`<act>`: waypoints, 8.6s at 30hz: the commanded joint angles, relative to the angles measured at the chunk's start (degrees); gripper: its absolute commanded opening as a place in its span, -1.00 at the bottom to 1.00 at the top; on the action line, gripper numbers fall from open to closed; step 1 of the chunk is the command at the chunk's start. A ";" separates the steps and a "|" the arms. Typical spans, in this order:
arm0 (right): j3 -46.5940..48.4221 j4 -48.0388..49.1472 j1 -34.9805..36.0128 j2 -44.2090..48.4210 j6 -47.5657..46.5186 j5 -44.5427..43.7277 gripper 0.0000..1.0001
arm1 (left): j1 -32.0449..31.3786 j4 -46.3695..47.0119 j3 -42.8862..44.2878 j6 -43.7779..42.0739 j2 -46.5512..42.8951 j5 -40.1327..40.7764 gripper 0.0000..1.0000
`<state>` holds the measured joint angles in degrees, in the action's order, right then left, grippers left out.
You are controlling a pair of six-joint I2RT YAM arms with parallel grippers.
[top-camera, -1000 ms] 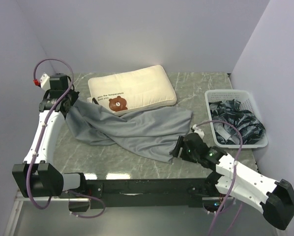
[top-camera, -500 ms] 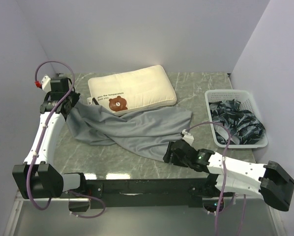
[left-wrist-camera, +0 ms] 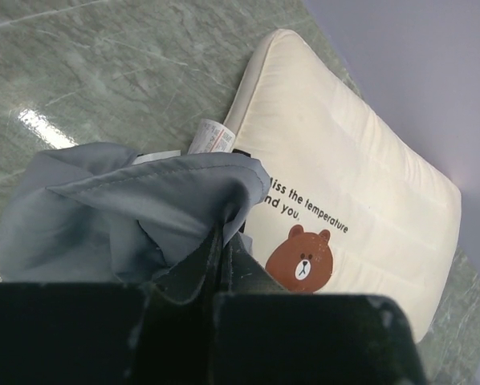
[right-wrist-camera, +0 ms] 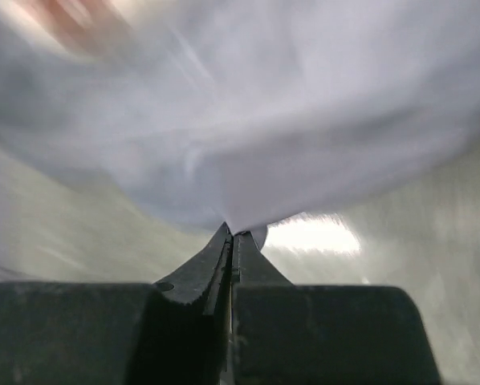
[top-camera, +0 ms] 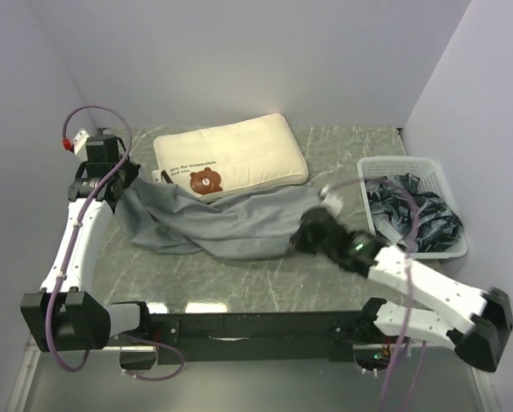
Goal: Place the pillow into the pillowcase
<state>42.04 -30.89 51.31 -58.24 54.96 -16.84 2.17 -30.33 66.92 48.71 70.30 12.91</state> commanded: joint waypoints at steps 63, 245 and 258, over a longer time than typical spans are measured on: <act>6.79 14.98 -13.47 -12.39 -18.46 8.76 0.63 | -11.14 -4.04 -35.10 18.79 -32.07 -1.05 -0.98; 18.51 26.15 32.97 -42.48 -23.05 6.74 -0.43 | -6.57 -2.02 -1.26 -1.42 -2.09 -7.45 0.77; 28.51 15.09 32.80 -33.34 -34.47 0.67 0.52 | -2.53 -6.41 2.42 -3.18 -9.04 -11.50 0.96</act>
<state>63.77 -13.10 84.84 -94.17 25.69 -11.84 -1.67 -35.40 65.43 46.28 63.29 3.25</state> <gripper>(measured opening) 0.758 0.979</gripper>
